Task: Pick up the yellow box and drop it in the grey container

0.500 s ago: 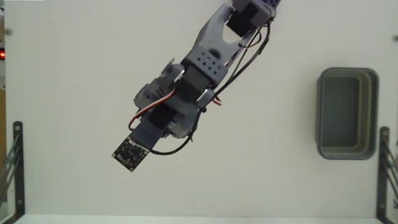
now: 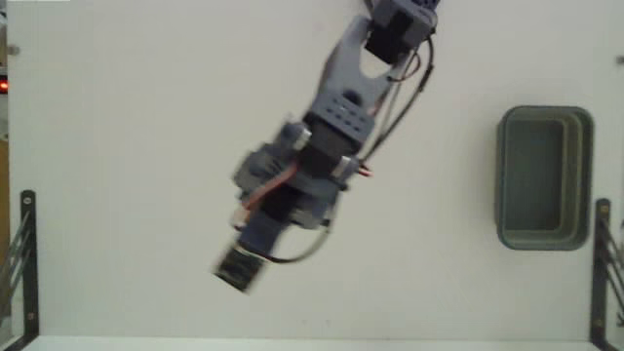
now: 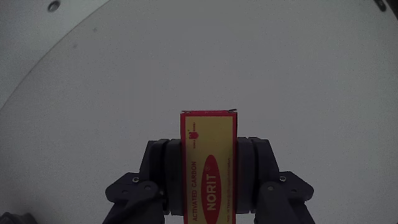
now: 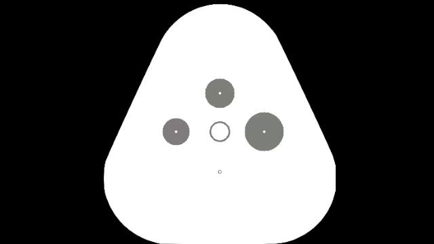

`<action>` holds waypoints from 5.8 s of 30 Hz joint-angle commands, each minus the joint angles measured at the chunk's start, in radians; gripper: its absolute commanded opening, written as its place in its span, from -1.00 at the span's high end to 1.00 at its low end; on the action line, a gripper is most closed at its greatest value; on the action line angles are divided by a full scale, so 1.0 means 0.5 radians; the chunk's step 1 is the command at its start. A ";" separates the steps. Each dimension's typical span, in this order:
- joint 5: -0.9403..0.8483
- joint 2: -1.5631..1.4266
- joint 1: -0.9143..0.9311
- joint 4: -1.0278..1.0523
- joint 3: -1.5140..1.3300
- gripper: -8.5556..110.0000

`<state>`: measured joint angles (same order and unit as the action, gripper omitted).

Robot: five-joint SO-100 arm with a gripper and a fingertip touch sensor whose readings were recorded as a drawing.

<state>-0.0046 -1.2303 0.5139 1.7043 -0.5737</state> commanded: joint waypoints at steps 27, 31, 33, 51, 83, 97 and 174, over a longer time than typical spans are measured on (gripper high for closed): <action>0.009 -0.476 -1.172 -0.296 -0.577 0.19; 0.009 -0.525 -1.354 -0.337 -0.668 0.19; 0.009 -0.547 -1.435 -0.355 -0.708 0.19; 0.009 -0.725 -2.095 -0.503 -1.035 0.19; 0.009 -0.789 -2.333 -0.557 -1.153 0.19; 0.009 -0.789 -2.333 -0.557 -1.153 -1.00; 0.009 -0.798 -2.327 -0.557 -1.162 -1.00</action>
<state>-0.0046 -1.5509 -0.6366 1.4343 -1.1505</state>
